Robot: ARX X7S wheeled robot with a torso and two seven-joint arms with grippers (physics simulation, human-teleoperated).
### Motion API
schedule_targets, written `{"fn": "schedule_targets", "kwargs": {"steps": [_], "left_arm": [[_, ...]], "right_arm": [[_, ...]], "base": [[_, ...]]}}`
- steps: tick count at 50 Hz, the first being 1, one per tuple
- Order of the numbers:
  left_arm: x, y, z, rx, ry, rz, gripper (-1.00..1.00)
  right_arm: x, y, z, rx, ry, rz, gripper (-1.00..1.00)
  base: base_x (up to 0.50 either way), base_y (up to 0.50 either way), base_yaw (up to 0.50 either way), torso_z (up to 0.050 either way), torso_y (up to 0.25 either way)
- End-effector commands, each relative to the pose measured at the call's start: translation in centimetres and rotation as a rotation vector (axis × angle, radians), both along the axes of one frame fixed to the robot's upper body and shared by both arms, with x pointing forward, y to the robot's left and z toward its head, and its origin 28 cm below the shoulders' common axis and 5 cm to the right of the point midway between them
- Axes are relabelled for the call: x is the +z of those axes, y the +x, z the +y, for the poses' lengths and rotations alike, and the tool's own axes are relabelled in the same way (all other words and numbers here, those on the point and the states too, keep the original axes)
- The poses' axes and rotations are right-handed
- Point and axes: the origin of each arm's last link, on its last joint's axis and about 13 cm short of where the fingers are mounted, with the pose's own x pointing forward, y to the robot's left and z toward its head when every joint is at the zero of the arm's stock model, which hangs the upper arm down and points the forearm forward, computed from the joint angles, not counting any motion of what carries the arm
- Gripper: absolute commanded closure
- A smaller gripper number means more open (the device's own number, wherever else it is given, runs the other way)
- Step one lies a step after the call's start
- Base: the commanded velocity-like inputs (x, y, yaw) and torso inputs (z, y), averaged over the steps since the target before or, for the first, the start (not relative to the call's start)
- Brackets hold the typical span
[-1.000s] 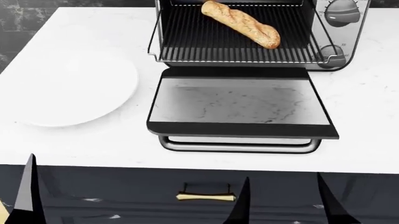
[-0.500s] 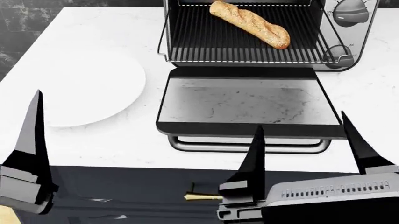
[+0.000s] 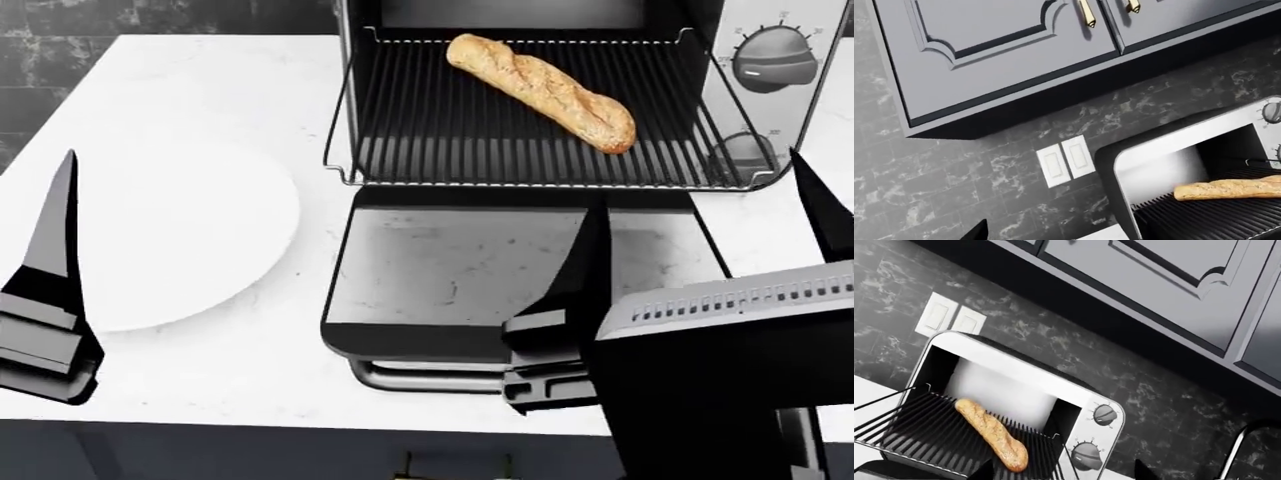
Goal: Pick the baguette from the rack and place it on the plate on the counter.
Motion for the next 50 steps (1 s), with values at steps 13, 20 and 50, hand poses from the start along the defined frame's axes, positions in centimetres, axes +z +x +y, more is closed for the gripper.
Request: {"fn": "schedule_targets", "kwargs": {"steps": [13,20,50], "left_arm": [[1.0,-0.3,0.7,0.039,-0.001,-0.005,-1.00],[0.9,-0.3,0.7,0.041,-0.001,0.002,-1.00],[0.5,-0.2,0.9,0.065,-0.059,0.062,-1.00]], "right_arm": [[2.7,-1.2,0.5,0.009,-0.067,-0.061,-1.00],[2.7,-1.3,0.6,0.011,-0.073,-0.062,-1.00],[4.3,1.8,-3.0,0.245,0.032,0.387,-1.00]], "base": [[0.48,0.00,0.00,0.000,0.000],[0.46,0.00,0.00,0.000,0.000],[0.07,0.00,0.00,0.000,0.001]]}}
